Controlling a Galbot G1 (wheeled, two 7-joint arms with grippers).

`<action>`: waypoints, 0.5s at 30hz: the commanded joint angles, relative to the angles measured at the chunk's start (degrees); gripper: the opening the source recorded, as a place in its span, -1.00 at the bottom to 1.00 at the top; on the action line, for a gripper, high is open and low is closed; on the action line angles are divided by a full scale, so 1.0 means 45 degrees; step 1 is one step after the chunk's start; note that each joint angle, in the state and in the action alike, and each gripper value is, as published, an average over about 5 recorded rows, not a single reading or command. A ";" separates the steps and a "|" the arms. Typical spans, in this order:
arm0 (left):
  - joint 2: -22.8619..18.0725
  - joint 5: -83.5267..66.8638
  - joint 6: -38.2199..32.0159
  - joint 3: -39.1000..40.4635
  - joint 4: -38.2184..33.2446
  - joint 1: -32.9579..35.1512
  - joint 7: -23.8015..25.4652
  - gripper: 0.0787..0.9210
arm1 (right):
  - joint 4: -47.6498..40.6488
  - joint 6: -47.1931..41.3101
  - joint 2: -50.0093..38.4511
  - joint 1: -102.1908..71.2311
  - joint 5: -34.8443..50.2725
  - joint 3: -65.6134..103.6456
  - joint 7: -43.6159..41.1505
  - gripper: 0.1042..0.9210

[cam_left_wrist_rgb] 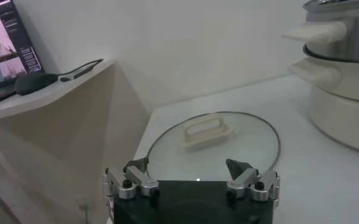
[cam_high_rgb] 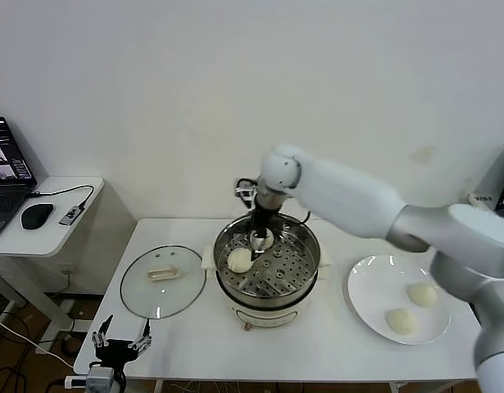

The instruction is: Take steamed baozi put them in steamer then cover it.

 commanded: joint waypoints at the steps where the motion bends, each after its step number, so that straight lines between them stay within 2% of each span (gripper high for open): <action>1: 0.0005 -0.0048 0.0036 -0.0016 -0.0053 0.0078 0.0020 0.77 | 0.2769 0.0378 -0.3518 0.1235 0.0072 -0.0074 -0.0468 0.76; 10: -0.0022 -0.0165 0.0168 -0.0021 -0.0193 0.0340 0.0075 0.77 | 0.5260 0.1106 -0.8034 -0.0380 -0.1217 0.0511 -0.0723 0.76; 15: -0.0019 -0.0085 0.0196 -0.0038 -0.0262 0.0514 0.0119 0.77 | 0.5619 0.1499 -0.9213 -0.3421 -0.2705 0.2637 -0.0875 0.76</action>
